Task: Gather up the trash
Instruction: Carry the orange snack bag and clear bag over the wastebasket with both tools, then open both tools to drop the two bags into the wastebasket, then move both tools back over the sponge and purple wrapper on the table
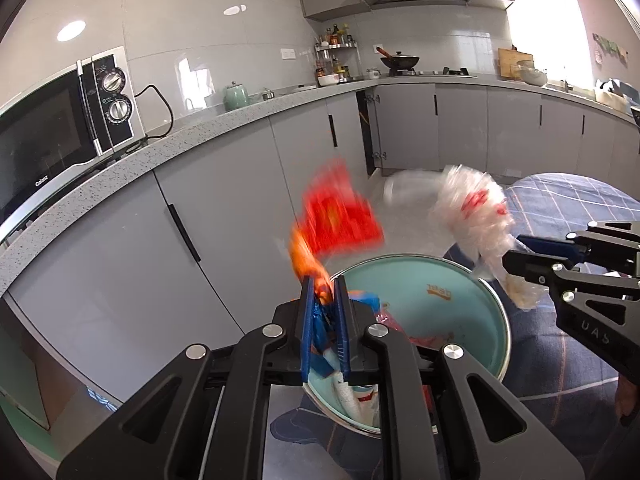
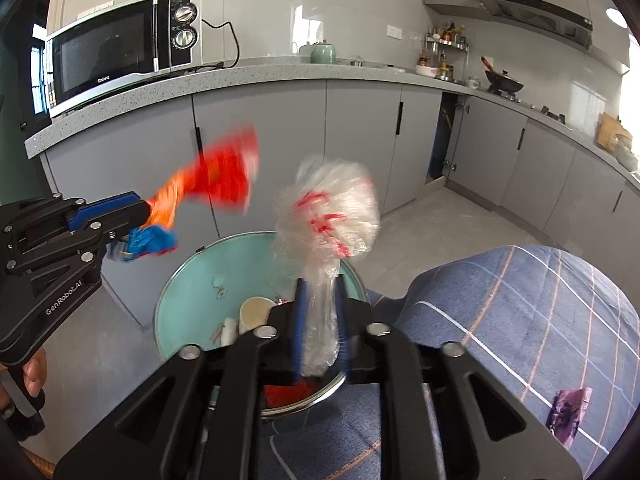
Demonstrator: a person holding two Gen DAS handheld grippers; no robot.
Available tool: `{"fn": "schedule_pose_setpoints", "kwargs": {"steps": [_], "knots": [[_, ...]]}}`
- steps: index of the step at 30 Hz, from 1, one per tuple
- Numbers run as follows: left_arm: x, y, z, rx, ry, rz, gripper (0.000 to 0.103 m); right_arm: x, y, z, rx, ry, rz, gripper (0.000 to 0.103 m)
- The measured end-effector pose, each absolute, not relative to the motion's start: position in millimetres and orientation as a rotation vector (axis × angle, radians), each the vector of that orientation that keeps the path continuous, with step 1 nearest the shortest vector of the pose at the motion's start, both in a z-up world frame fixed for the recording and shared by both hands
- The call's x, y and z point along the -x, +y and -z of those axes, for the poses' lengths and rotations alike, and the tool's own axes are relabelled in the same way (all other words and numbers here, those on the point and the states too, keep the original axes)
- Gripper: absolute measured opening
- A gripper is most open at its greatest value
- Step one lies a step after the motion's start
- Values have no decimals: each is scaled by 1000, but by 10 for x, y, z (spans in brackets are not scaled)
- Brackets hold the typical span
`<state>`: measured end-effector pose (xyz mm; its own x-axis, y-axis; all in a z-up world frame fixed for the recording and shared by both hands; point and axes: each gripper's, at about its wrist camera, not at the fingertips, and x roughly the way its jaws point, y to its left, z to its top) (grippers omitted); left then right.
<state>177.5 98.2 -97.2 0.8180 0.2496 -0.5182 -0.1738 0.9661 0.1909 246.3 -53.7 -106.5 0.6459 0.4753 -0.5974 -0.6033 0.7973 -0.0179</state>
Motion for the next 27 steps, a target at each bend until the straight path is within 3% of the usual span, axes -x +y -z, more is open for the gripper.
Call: {"fn": "schedule_pose_setpoints", "kwargs": {"steps": [2,7,11,12,27], "knots": [[-1783,986,985,-138,576,-229,20,-2478,-564,1074,207,616,-616,32],[-1779,1011,988,-137,570,-244,44,-2480,-613,1057,198,614,-602,36],[-1770,1020,976,-138,567,-244,50,-2459,-634,1044,194,613,-593,39],[-1767,1025,971,-136,565,-247,56,-2447,-642,1042,191,617,-592,39],[-1655,657,998,-154,555,-177,68,-2072,-1250,932,179,621,-449,47]]}}
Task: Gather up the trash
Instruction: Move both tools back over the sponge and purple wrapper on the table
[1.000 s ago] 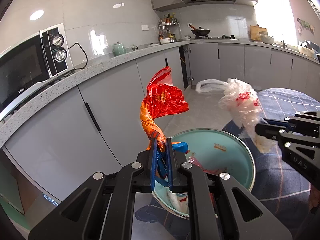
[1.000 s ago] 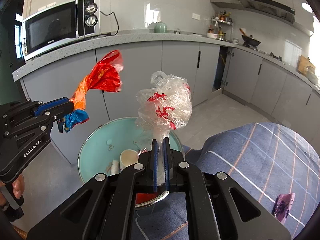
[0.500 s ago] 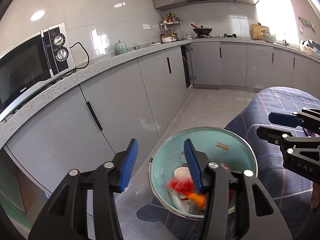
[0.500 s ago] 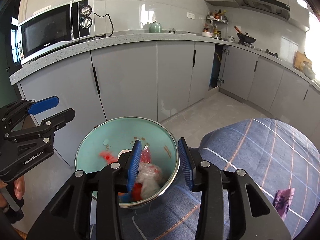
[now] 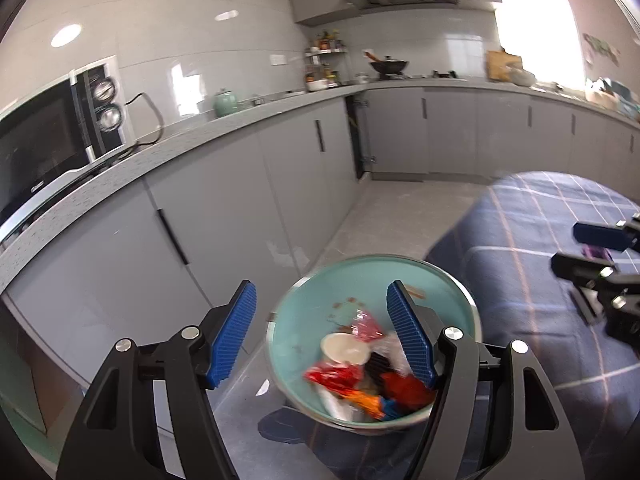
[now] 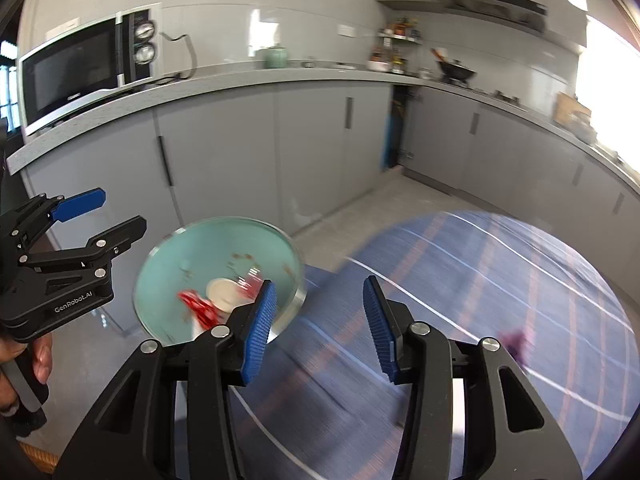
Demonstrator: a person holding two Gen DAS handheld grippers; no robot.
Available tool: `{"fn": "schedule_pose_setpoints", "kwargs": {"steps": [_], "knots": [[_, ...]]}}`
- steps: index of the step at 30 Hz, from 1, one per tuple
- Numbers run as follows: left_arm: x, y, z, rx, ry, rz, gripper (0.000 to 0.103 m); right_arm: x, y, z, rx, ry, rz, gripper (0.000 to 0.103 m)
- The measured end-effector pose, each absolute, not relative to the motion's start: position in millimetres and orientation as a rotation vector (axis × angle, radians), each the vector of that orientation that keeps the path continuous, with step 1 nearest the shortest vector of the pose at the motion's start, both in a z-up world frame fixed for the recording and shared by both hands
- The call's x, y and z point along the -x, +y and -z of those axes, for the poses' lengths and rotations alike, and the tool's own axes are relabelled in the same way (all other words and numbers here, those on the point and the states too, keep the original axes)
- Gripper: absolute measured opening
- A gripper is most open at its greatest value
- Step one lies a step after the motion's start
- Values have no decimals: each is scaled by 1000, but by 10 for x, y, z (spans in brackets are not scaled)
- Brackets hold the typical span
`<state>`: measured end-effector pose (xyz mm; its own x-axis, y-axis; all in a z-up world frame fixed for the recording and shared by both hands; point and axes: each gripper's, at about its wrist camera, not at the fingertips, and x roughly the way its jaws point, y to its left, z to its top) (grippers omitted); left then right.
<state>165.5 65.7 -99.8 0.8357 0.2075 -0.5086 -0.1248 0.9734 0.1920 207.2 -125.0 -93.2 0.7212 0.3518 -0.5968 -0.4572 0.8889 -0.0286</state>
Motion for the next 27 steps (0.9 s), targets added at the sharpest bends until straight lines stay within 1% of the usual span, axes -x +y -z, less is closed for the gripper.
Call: {"fn": "schedule_pose_setpoints", "kwargs": {"steps": [2,3,5,8,10,16,23,24,25,26,27], "knots": [[-1628,494,1048,-169,562,-142,71,-1994,-1450,941,167,628,-407,48],[-1612,427,1072,-177,564,-129,75,-1947,-1584,957,156,636,-379,49],[-1577,267,1113,-201,566,-103,76,-1861,-1801,993,133,651,-341,53],[-1530,37,1161,-232,571,-59,77,-1701,-2106,1096,124,678,-279,54],[-1506,-53,1171,-240,568,-45,81,-1605,-2286,1188,111,705,-244,55],[-1439,-288,1164,-261,557,-9,83,-1452,-2589,1423,86,774,-200,56],[-1418,-462,1112,-275,546,20,84,-1488,-2619,1562,74,816,-205,55],[-1413,-490,1109,-278,544,22,84,-1511,-2618,1591,72,833,-205,53],[-1412,-519,1108,-282,544,24,84,-1533,-2620,1622,68,854,-213,41],[-1409,-540,1108,-283,544,26,84,-1543,-2624,1648,64,873,-222,21],[-1416,-576,1110,-284,547,30,84,-1533,-2622,1652,64,878,-226,13]]}}
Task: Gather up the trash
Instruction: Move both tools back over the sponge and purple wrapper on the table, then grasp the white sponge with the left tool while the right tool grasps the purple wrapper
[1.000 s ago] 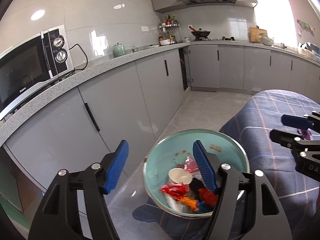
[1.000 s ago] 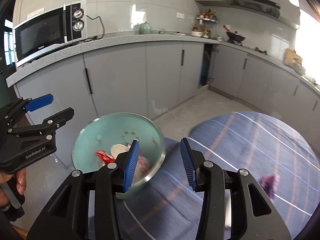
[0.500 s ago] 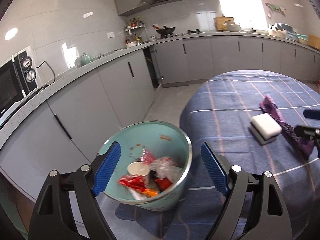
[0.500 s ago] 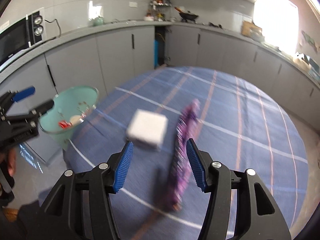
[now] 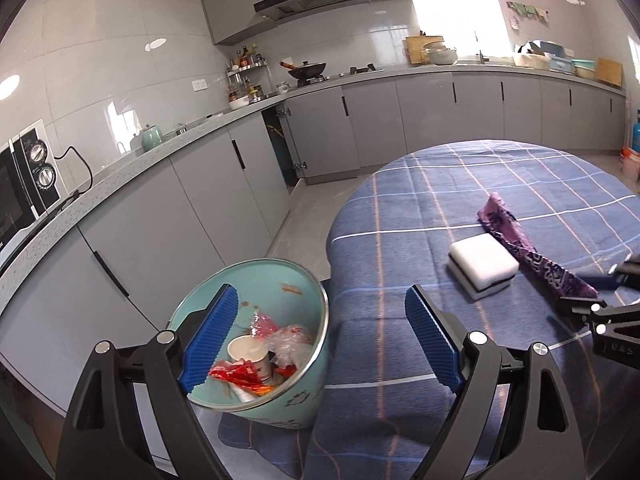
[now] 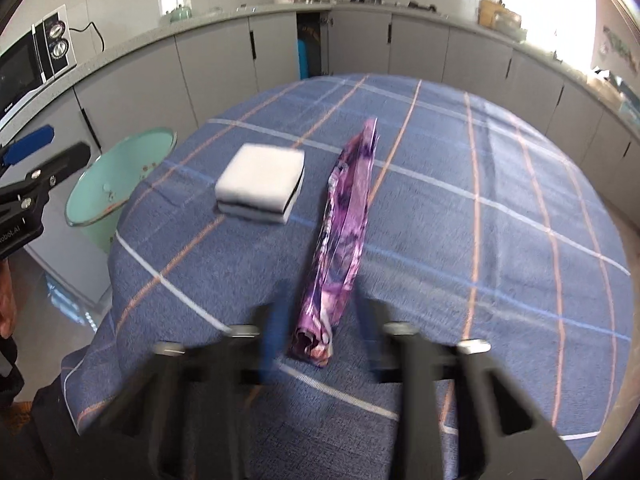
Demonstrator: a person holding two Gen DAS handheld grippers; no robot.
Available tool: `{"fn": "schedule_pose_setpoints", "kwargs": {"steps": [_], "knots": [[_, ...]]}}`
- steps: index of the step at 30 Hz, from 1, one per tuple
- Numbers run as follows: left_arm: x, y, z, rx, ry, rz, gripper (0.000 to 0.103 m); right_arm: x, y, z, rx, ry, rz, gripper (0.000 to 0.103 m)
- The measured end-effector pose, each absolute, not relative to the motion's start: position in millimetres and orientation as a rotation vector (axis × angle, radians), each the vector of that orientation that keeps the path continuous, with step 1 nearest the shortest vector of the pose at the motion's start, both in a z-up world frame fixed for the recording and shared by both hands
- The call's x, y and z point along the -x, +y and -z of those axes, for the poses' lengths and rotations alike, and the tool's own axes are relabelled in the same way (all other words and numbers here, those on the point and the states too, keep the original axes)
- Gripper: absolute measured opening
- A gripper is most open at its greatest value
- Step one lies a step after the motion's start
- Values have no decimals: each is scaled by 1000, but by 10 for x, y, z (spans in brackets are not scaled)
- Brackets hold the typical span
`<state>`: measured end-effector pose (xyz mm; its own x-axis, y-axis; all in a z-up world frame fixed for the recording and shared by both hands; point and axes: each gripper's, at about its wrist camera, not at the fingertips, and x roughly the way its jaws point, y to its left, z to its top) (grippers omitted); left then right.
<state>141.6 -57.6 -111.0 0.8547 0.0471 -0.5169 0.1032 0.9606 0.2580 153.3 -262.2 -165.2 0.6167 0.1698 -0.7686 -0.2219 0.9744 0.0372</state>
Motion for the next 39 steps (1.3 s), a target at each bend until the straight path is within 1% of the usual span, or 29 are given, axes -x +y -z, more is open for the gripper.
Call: {"fn": "schedule_pose_setpoints", "kwargs": {"steps": [1,4,11,13,17,27,29,31,32,33,36,39], "knots": [[-1421,-602,1112,-284,549,34,85,-1515,-2624,1646,65,873,-228,8],[-1448,-729,1122,-282,555,53,85,-1462,-2713,1585,49,845,-228,5],[-1578,-1289,1196,-298,580,141,86,-1453,-3094,1417,47,754,-106,5],[-1616,-1446,1239,-315,584,159,89,-1455,-3201,1406,43,742,-79,5],[-1781,-1732,1339,-339,618,189,89,-1463,-3395,1403,20,732,-53,5],[-2103,-1842,1582,-361,726,193,88,-1488,-3459,1419,11,727,-59,5],[-2121,-1843,1618,-361,744,208,84,-1490,-3430,1424,15,728,-64,5],[-2149,-1823,1654,-360,766,219,66,-1495,-3392,1424,20,729,-70,5],[-2159,-1821,1672,-356,775,225,58,-1493,-3371,1420,22,728,-71,5],[-2172,-1815,1694,-344,788,240,55,-1494,-3357,1417,24,727,-72,5],[-2126,-1789,1674,-337,772,254,52,-1509,-3321,1407,24,722,-76,5],[-2059,-1709,1589,-335,739,253,51,-1500,-3282,1382,23,708,-84,5]]}}
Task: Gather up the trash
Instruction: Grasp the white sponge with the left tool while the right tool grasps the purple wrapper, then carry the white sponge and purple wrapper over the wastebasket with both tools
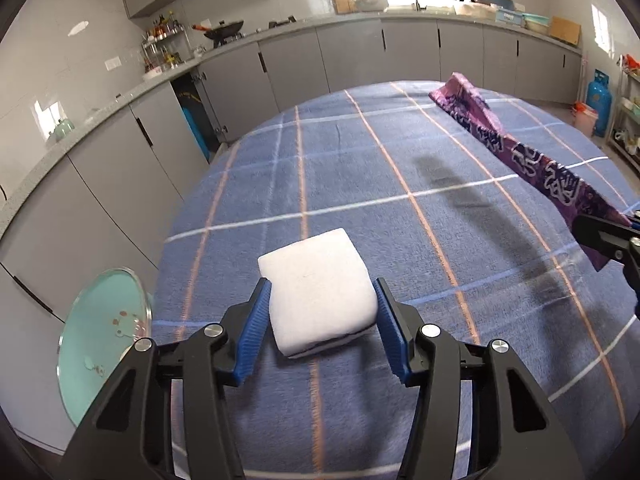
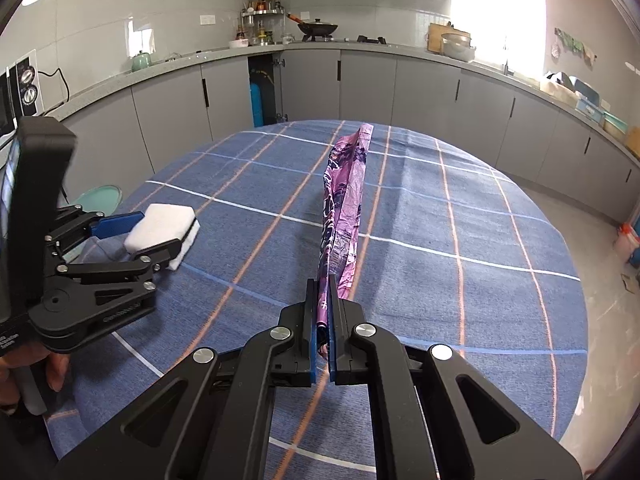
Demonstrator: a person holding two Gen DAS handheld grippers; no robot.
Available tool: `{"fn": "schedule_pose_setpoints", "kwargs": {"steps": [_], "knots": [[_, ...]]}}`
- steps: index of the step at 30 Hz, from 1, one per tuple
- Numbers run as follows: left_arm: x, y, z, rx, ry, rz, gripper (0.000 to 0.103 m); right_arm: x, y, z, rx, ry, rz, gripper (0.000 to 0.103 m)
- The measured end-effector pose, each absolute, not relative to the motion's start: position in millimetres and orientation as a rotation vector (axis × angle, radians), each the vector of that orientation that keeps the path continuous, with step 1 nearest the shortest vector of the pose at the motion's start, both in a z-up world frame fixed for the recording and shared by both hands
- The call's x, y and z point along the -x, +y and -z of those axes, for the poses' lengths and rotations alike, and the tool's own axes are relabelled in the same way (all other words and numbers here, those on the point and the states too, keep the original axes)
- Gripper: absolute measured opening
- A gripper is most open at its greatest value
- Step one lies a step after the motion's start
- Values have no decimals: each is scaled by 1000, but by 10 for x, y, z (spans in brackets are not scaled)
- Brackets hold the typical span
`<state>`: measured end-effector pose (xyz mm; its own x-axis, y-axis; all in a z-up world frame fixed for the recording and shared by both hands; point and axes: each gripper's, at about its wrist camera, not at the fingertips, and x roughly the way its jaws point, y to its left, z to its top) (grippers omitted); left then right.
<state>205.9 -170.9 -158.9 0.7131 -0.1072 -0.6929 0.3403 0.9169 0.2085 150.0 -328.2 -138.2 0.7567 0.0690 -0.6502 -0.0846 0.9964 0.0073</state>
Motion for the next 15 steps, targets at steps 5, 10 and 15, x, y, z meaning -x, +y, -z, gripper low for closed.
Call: {"fn": "schedule_pose_setpoints", "kwargs": {"steps": [5,10,15], "knots": [[-1931,-1451,1387,-310,681,214,51,-1500,-3182,1322,20,673,-113,5],[-1794,-1127,1173,-283,619,162,51,-1504,-3036,1195,6,617,-177,5],[-1720,-809,998,-257,582,117,51,-1581,-2824,1030,16,571,-230,5]]}}
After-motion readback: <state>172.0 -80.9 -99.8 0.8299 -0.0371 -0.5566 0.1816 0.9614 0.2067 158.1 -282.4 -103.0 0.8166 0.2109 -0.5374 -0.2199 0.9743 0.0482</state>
